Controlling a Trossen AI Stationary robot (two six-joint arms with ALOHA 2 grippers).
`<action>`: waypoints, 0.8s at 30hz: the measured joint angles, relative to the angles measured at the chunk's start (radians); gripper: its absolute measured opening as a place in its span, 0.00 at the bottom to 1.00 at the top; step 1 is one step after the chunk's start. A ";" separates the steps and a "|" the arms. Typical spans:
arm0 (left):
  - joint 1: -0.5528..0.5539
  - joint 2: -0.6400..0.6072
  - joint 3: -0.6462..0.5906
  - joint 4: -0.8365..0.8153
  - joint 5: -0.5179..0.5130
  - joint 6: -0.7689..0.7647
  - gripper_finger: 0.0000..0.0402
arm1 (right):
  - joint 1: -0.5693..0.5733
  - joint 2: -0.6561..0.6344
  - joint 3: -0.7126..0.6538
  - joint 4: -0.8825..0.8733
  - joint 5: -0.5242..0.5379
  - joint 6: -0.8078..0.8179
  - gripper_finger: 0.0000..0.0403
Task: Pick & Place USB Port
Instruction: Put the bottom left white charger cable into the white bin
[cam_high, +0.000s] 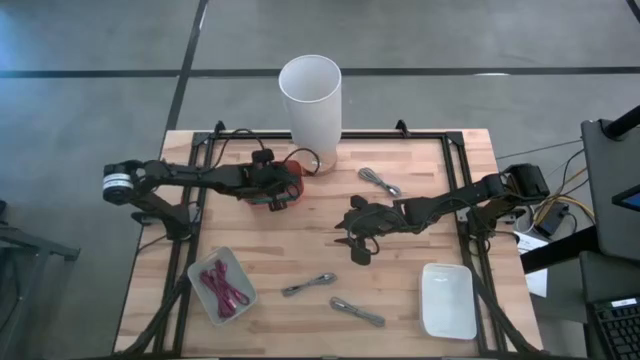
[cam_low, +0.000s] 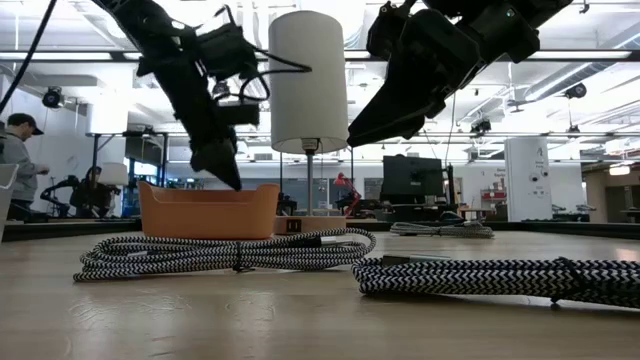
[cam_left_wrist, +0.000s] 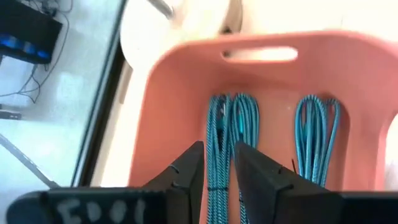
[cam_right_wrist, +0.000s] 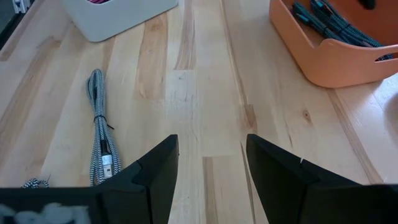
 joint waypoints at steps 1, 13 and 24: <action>0.000 -0.006 0.009 -0.003 0.000 0.000 0.24 | 0.000 0.000 0.000 0.001 0.000 0.000 0.46; -0.012 -0.082 0.064 -0.022 0.100 -0.048 0.24 | -0.007 -0.039 0.013 -0.129 0.110 0.004 0.46; -0.084 -0.182 0.088 -0.045 0.225 -0.122 0.24 | -0.007 -0.114 0.044 -0.351 0.043 0.055 0.46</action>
